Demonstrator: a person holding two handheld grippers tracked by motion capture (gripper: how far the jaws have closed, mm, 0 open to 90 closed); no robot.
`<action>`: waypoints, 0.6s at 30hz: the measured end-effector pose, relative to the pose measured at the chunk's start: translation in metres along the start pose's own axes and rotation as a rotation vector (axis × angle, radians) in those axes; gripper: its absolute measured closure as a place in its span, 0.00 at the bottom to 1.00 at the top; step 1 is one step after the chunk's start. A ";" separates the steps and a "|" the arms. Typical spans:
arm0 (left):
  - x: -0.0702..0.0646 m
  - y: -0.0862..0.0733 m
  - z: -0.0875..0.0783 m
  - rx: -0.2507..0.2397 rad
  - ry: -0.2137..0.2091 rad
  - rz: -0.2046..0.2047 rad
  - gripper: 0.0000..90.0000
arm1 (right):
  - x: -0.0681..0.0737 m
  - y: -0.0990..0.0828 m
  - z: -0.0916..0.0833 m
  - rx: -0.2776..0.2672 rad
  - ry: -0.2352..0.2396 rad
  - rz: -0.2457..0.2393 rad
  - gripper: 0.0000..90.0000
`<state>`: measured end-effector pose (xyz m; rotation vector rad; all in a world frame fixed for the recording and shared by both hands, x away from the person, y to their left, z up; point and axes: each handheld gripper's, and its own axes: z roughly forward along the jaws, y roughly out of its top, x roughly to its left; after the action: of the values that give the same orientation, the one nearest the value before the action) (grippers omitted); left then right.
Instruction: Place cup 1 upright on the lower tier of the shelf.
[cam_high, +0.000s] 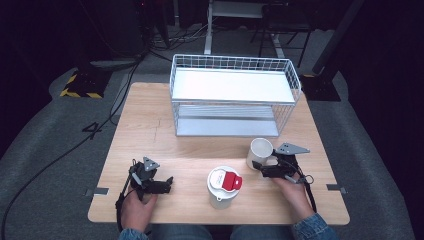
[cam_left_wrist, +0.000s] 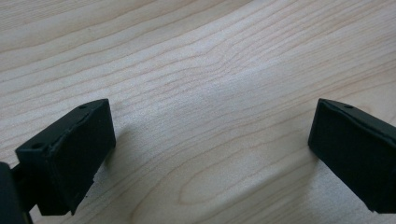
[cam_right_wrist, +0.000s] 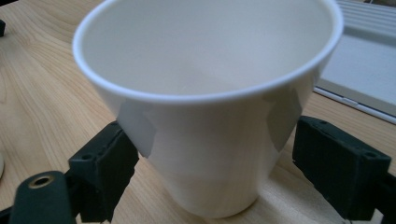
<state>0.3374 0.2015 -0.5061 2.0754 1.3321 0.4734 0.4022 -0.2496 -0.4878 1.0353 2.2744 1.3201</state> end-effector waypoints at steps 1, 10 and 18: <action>0.000 0.000 0.000 0.000 0.000 0.000 0.01 | 0.000 -0.001 0.001 0.000 0.004 0.002 0.17; 0.000 0.000 0.000 0.000 0.000 0.000 0.01 | -0.001 -0.004 0.009 0.014 0.008 0.015 0.17; 0.000 0.000 0.000 0.000 0.000 0.000 0.01 | 0.000 -0.004 0.012 0.005 0.013 0.016 0.19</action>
<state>0.3374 0.2015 -0.5061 2.0753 1.3323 0.4735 0.4072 -0.2437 -0.4978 1.0517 2.2844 1.3321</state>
